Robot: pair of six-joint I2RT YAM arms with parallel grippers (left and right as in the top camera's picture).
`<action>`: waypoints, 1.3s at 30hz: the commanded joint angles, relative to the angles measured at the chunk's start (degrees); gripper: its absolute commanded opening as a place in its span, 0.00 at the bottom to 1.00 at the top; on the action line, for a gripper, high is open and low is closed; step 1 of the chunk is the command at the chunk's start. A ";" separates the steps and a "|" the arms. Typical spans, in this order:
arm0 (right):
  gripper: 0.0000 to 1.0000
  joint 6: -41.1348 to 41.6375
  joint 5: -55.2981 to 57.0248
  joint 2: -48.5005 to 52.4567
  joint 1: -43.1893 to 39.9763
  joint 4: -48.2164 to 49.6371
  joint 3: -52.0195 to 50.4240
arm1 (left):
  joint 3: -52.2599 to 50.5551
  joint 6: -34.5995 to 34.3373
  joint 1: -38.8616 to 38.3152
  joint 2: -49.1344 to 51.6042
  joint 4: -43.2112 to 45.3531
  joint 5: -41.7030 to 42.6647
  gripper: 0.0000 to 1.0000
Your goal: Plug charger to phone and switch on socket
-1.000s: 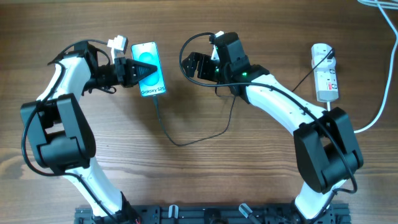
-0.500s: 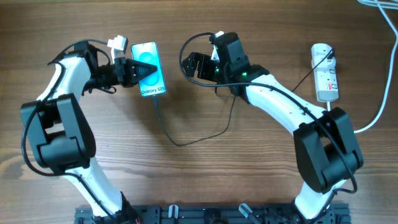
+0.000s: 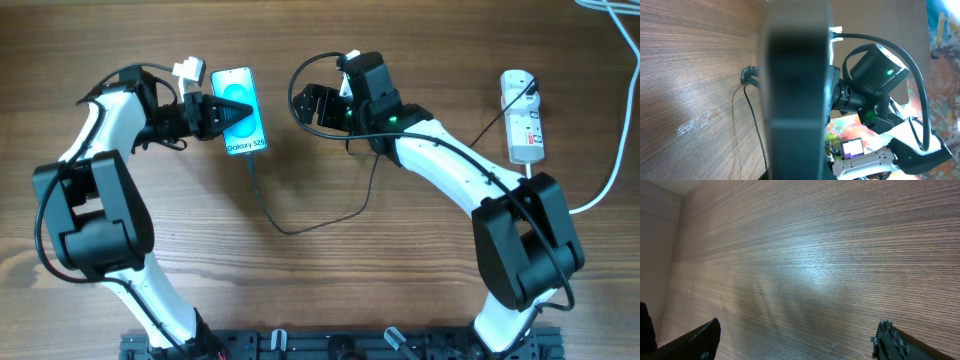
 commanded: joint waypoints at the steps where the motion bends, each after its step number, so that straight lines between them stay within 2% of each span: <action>1: 1.00 -0.61 1.18 -1.70 0.09 0.07 1.14 | -0.26 0.46 -0.09 -0.11 0.02 1.40 0.04; 17: 1.00 -0.63 1.05 -1.70 0.09 -0.74 1.14 | -0.26 0.46 -0.11 -0.11 0.42 0.98 0.04; 20: 1.00 -0.94 -4.74 -1.70 -0.31 -5.88 1.14 | -0.26 0.46 -0.09 -0.11 0.42 0.98 0.04; 24: 0.97 -2.23 -15.89 -1.73 -3.08 -5.40 1.14 | -0.26 0.46 -0.09 -0.11 0.42 0.98 0.04; 25: 0.77 -2.36 -23.85 -1.75 -4.50 -4.37 1.14 | -0.26 0.46 -0.09 -0.11 0.42 0.98 0.04; 27: 0.04 -2.56 -38.25 -1.75 -6.67 -2.82 1.14 | -0.26 0.46 -0.11 -0.11 0.44 0.98 0.04; 30: 0.04 -10.36 -45.20 -1.75 -5.20 -4.98 1.14 | -0.26 0.46 -0.11 -0.11 0.42 0.98 0.04; 34: 0.06 -13.25 -39.65 -1.70 -0.24 -10.05 1.14 | -0.26 0.46 -0.11 -0.11 0.42 0.98 0.04; 35: 0.13 -13.25 -38.69 -1.70 1.07 -9.99 1.14 | -0.26 0.46 -0.11 -0.11 0.44 0.98 0.04; 37: 0.47 -12.66 -36.72 -1.70 3.96 -9.68 1.14 | -0.26 0.46 -0.11 -0.11 0.42 0.98 0.04; 39: 0.61 -12.63 -34.99 -1.70 6.36 -9.66 1.14 | -0.26 0.46 -0.11 -0.11 0.44 0.98 0.04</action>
